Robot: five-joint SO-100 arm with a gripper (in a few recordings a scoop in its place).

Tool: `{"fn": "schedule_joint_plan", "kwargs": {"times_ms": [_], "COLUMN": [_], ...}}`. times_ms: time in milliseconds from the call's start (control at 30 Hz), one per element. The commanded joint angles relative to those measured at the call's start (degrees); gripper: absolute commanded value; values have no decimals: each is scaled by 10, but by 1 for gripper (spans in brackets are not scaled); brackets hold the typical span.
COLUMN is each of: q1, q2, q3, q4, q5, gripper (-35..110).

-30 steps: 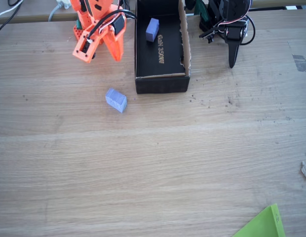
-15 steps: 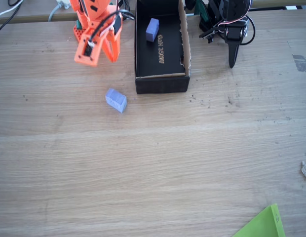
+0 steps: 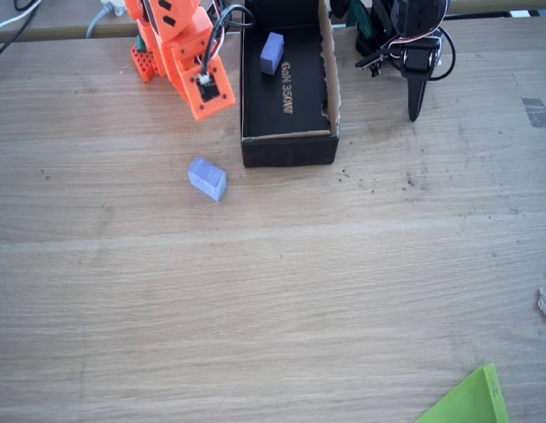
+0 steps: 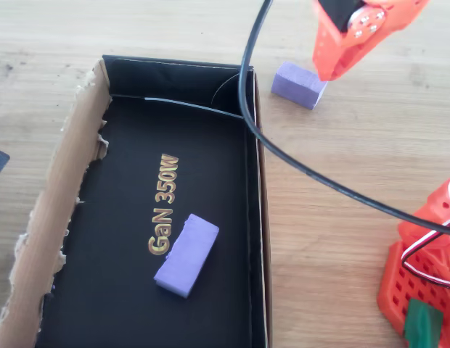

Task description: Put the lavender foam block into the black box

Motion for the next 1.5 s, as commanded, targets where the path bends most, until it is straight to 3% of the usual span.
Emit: {"fn": "schedule_joint_plan", "kwargs": {"times_ms": [0,467,933,1467], "q1": [18,41,59,60], "q2": [4,-33,-55,-62], "q3": [-18,-22,-55,-59], "q4": [14,11,4,-6], "q5": [85,212,190,160], "gripper": [0,0,1,21]}}
